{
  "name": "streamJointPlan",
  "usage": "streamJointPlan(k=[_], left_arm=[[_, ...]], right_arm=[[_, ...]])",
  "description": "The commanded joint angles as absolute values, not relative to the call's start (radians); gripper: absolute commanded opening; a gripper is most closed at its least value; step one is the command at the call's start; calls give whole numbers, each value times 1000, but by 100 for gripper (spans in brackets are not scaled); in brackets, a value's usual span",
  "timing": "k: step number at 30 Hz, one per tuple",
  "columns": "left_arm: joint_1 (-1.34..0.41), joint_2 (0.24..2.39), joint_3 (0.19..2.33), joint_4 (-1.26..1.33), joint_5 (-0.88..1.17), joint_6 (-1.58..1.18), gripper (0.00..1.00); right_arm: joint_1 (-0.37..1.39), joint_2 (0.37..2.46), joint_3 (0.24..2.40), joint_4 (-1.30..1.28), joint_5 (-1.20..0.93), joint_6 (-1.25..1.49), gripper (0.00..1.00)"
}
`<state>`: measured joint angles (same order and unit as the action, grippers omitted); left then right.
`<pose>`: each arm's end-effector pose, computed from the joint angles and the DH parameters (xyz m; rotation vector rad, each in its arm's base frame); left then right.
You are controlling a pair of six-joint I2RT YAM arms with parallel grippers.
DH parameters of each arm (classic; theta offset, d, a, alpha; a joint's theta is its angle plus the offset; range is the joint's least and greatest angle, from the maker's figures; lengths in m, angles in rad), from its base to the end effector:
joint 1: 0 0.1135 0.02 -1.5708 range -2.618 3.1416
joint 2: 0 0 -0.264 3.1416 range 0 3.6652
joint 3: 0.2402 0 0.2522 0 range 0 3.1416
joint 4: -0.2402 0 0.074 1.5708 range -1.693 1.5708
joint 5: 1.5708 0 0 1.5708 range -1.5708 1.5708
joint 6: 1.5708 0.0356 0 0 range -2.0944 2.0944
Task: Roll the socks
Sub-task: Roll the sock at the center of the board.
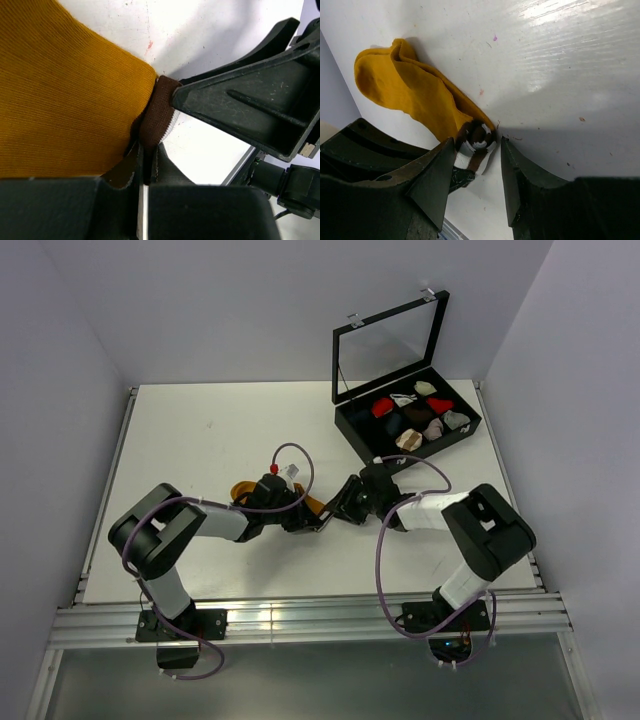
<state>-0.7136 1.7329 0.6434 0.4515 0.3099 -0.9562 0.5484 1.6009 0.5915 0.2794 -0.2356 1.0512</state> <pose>0.2317 -0.2150 0.1204 -0.1061 2.4775 -1.1817 0.2432 0.1583 0.1295 0.4991 2.4807 1.0186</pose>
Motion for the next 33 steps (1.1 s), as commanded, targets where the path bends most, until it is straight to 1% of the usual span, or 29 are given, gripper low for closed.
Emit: streamJointPlan(k=[1, 4, 7, 10, 11, 12, 13, 14, 15, 17, 18, 19, 22, 24, 26, 28, 30, 31, 33], left_arm=[[-712, 1761, 640, 431, 318, -953, 0], [-710, 1769, 646, 436, 324, -956, 1], [-709, 1775, 650, 437, 322, -953, 1], [-707, 1773, 650, 439, 318, -953, 1], [-707, 1773, 650, 439, 316, -951, 1], [-707, 1773, 650, 442, 316, -951, 1], [-707, 1772, 652, 440, 313, -948, 2], [-706, 1769, 655, 434, 308, -946, 4], [-707, 1763, 653, 434, 305, -934, 6], [-707, 1741, 652, 420, 279, -920, 16], [-707, 1732, 653, 411, 270, -901, 20], [-707, 1723, 655, 402, 258, -890, 27], [-710, 1672, 658, 370, 204, -839, 35], [-719, 1628, 664, 339, 135, -789, 36], [-756, 1582, 681, 316, 69, -746, 40], [-819, 1554, 710, 282, -39, -678, 43], [-863, 1545, 735, 261, -160, -626, 44], [-906, 1543, 753, 250, -191, -611, 46], [-939, 1543, 765, 250, -271, -579, 46]], right_arm=[[560, 1623, 633, 282, -236, 1048, 50], [560, 1644, 656, 236, -250, 1039, 49], [563, 1664, 684, 173, -249, 1017, 45], [565, 1672, 712, 101, -236, 999, 34], [565, 1674, 718, 85, -232, 988, 27], [565, 1674, 732, 49, -229, 982, 24], [563, 1675, 741, 31, -222, 979, 19], [564, 1677, 753, 9, -219, 973, 12], [565, 1677, 776, -35, -216, 962, 9], [564, 1678, 802, -81, -198, 951, 0], [566, 1681, 833, -139, -189, 940, 0], [566, 1683, 850, -168, -180, 936, 0], [568, 1693, 913, -268, -156, 913, 0], [568, 1710, 958, -339, -144, 904, 0], [568, 1727, 986, -379, -141, 900, 0], [568, 1739, 1014, -423, -137, 897, 0], [569, 1750, 1040, -457, -138, 891, 0], [569, 1759, 1048, -466, -138, 888, 0], [569, 1769, 1068, -492, -138, 877, 0]])
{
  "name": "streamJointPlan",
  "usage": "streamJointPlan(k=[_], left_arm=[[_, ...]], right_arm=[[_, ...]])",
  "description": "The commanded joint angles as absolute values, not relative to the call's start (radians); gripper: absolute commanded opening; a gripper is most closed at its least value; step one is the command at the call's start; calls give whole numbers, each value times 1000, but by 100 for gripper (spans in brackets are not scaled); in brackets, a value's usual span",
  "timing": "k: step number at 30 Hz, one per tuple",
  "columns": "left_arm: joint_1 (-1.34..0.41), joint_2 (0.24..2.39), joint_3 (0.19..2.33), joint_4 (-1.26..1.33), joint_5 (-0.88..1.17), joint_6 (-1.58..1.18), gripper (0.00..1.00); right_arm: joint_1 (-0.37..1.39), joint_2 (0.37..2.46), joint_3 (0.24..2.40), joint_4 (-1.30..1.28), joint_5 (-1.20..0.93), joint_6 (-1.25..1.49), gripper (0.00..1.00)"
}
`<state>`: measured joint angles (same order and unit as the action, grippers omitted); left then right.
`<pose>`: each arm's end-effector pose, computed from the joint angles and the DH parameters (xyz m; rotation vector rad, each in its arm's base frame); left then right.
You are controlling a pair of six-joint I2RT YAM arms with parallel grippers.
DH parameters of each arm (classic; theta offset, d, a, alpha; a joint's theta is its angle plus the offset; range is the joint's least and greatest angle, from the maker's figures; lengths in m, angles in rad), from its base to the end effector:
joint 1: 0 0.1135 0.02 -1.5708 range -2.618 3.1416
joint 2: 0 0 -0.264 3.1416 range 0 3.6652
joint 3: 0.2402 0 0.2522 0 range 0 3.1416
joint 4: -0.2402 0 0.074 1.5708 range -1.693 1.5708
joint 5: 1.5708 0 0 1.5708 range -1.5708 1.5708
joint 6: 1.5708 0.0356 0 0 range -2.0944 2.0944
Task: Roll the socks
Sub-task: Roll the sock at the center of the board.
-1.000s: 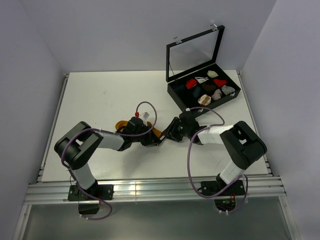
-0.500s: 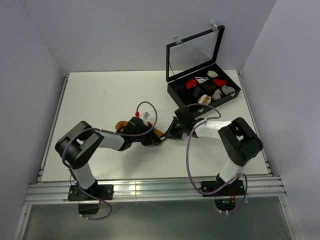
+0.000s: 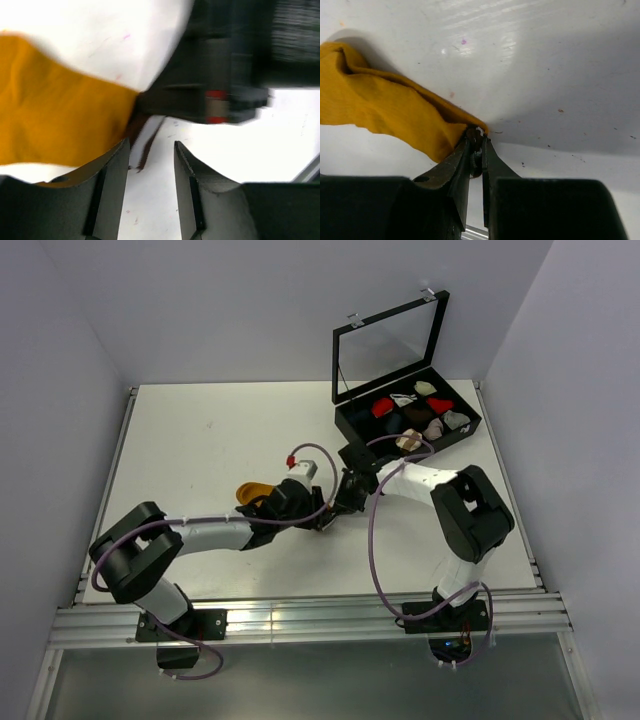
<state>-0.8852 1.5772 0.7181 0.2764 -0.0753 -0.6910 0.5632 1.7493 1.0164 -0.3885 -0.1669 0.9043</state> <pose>0.2038 -0.2449 0.1709 0.1743 2.2643 -0.8068 0.2814 0.1846 0.1557 0.4307 2.8222 0.6142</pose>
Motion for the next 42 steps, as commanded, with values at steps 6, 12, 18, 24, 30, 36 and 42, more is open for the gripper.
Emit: streamJointPlan(k=[6, 12, 18, 24, 30, 36, 42], left_arm=[[-1006, 1608, 799, 268, -325, -500, 46], [-1058, 1667, 810, 281, -356, -460, 44], [-1101, 1703, 827, 270, -365, -449, 41], [-1127, 1746, 844, 230, -379, -459, 37], [-1127, 1807, 888, 144, -434, -498, 20], [-1095, 1776, 864, 132, -378, -571, 1], [-916, 1664, 747, 190, -97, -712, 1]], right_arm=[[571, 1781, 1092, -520, -141, 864, 0], [571, 1793, 1104, -526, -147, 858, 0], [571, 1813, 1108, -515, -163, 861, 0], [571, 1830, 1117, -508, -173, 865, 0], [569, 1825, 1082, -428, -242, 882, 0], [563, 1741, 1014, -298, -267, 905, 7], [548, 1591, 905, -143, -220, 945, 32]])
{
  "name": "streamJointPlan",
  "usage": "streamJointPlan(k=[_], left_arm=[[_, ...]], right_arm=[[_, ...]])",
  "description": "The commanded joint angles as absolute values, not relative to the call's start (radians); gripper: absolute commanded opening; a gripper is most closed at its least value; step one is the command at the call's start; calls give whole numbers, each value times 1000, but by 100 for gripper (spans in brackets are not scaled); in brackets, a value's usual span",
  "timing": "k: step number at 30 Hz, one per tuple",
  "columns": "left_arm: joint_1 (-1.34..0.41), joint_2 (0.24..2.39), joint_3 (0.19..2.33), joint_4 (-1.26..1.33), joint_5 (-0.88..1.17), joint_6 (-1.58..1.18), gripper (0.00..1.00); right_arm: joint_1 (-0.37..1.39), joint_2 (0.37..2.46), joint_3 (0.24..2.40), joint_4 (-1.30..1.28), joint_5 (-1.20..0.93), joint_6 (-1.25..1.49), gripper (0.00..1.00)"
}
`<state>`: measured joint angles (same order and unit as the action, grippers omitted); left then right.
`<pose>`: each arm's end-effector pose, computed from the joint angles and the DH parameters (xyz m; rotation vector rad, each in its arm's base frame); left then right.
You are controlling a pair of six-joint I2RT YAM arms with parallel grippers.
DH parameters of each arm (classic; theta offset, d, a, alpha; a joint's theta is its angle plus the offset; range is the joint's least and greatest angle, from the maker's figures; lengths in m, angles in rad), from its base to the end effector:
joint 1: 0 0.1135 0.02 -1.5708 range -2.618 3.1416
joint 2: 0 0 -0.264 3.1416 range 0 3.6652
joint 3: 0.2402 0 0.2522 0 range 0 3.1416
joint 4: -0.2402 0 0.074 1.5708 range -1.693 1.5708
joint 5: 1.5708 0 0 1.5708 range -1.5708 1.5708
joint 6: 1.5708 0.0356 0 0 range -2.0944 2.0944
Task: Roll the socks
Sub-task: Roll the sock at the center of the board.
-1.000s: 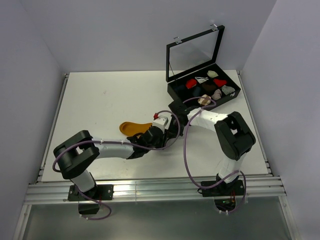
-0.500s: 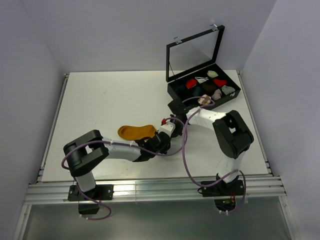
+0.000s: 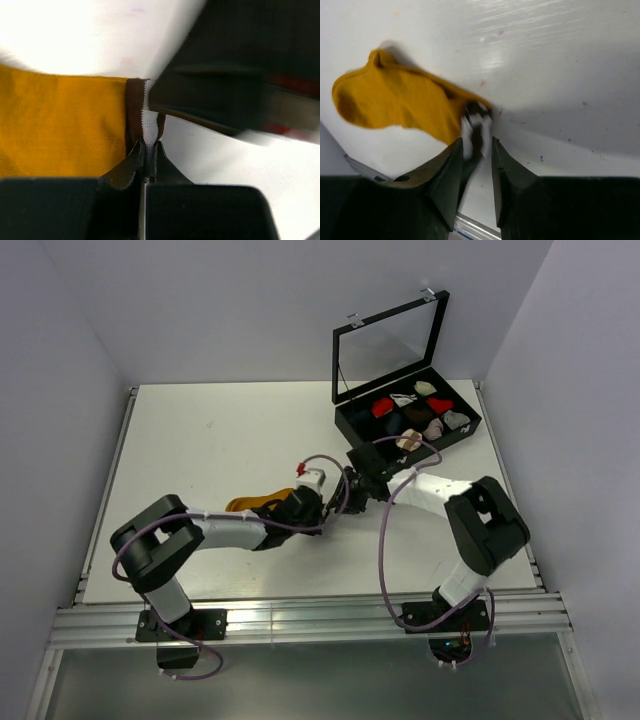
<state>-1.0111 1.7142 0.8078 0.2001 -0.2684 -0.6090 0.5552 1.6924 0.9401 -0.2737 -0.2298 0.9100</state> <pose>0.1877 -0.2818 0.1486 0.3195 2.2864 -0.5555 0.2746 0.1799 0.1590 0.4036 2.7602 0.7601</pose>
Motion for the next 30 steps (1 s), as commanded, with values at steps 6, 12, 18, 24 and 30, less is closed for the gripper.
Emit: streamJointPlan(k=[6, 12, 18, 24, 30], left_arm=[[-809, 1626, 654, 291, 133, -862, 1], [-697, 1625, 540, 492, 290, -1038, 1], [-646, 1661, 466, 639, 367, -1172, 1], [-624, 1683, 428, 687, 377, -1219, 1], [-607, 1701, 404, 709, 387, -1246, 1]], right_arm=[[542, 1467, 792, -6, -187, 966, 55], [555, 1497, 750, 67, -216, 956, 59], [597, 1557, 761, 107, -238, 965, 59], [624, 1635, 804, 100, -253, 960, 57], [655, 1700, 818, 83, -264, 962, 57]])
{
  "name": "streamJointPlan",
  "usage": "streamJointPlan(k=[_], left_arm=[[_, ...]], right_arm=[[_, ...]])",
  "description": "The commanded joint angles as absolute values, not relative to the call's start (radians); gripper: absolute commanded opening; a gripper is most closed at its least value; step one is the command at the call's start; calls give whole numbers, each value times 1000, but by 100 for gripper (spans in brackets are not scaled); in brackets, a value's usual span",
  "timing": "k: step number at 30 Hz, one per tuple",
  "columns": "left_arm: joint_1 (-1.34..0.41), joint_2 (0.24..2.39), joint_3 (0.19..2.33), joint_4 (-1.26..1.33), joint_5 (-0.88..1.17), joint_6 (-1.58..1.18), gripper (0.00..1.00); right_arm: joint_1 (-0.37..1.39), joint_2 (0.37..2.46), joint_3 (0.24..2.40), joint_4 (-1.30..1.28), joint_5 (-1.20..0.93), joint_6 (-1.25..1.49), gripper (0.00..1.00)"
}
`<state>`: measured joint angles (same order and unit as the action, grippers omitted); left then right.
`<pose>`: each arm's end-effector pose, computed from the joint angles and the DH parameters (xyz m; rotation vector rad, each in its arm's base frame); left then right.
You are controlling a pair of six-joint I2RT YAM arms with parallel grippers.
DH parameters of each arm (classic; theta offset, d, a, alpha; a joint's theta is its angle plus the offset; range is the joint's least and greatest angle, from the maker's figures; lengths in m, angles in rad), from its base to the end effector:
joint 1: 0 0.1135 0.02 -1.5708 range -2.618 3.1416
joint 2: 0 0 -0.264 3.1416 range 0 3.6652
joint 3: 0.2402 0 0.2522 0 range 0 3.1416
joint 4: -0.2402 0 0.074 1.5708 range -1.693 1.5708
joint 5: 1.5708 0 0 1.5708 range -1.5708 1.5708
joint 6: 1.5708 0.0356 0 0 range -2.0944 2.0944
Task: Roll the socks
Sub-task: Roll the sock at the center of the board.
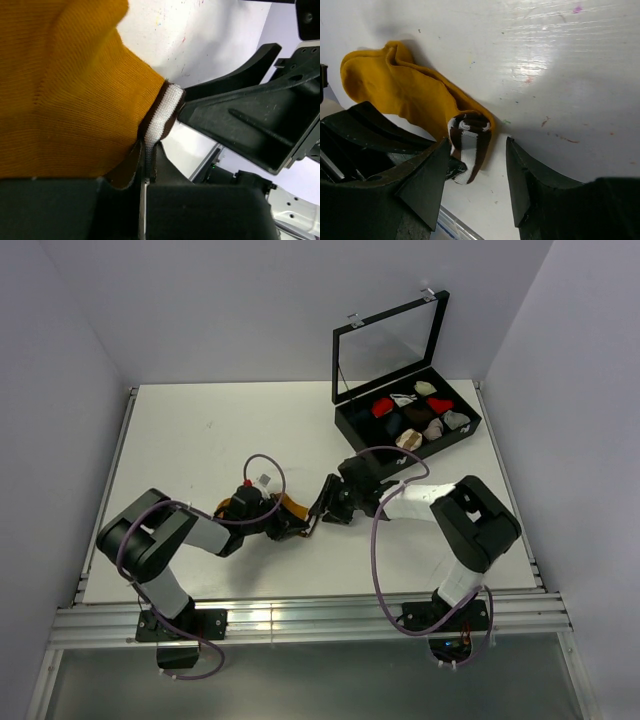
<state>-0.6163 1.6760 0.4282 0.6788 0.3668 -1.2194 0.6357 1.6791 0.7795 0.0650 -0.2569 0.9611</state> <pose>0.2152 -0.1680 0.1050 -0.4929 2.4274 -1.3493 0.2527 0.1977 0.1411 0.2977 2.6251 0.9667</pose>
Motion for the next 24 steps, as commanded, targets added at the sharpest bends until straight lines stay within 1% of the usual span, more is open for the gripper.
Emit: streamJointPlan(k=[1, 5, 9, 10, 12, 13, 14, 15, 17, 20, 21, 23, 24], left_arm=[[-606, 1709, 402, 712, 391, -1249, 1], [-600, 1730, 396, 727, 406, -1265, 1], [-594, 1749, 391, 729, 414, -1273, 1], [-591, 1752, 390, 732, 416, -1275, 1], [-588, 1752, 393, 727, 419, -1272, 1], [-586, 1753, 394, 710, 419, -1269, 1], [-586, 1755, 400, 698, 419, -1253, 1], [-586, 1759, 419, 681, 419, -1243, 1], [-584, 1775, 454, 605, 423, -1188, 2], [-586, 1805, 546, 525, 420, -1103, 11], [-586, 1812, 563, 502, 401, -1082, 16], [-586, 1810, 603, 433, 374, -1007, 24], [-584, 1807, 644, 410, 364, -984, 30]], right_arm=[[657, 1704, 812, 87, -267, 963, 56], [660, 1729, 810, 110, -281, 960, 55], [660, 1752, 815, 103, -273, 951, 48], [660, 1752, 810, 103, -270, 945, 42], [660, 1753, 808, 94, -264, 937, 33], [658, 1753, 816, 86, -258, 927, 23], [657, 1752, 821, 65, -253, 919, 17], [658, 1749, 827, 49, -235, 911, 8], [658, 1743, 856, 14, -218, 884, 0], [657, 1726, 897, -99, -164, 851, 0], [654, 1723, 908, -126, -150, 845, 0], [643, 1717, 933, -178, -109, 842, 0], [638, 1715, 937, -225, -98, 839, 0]])
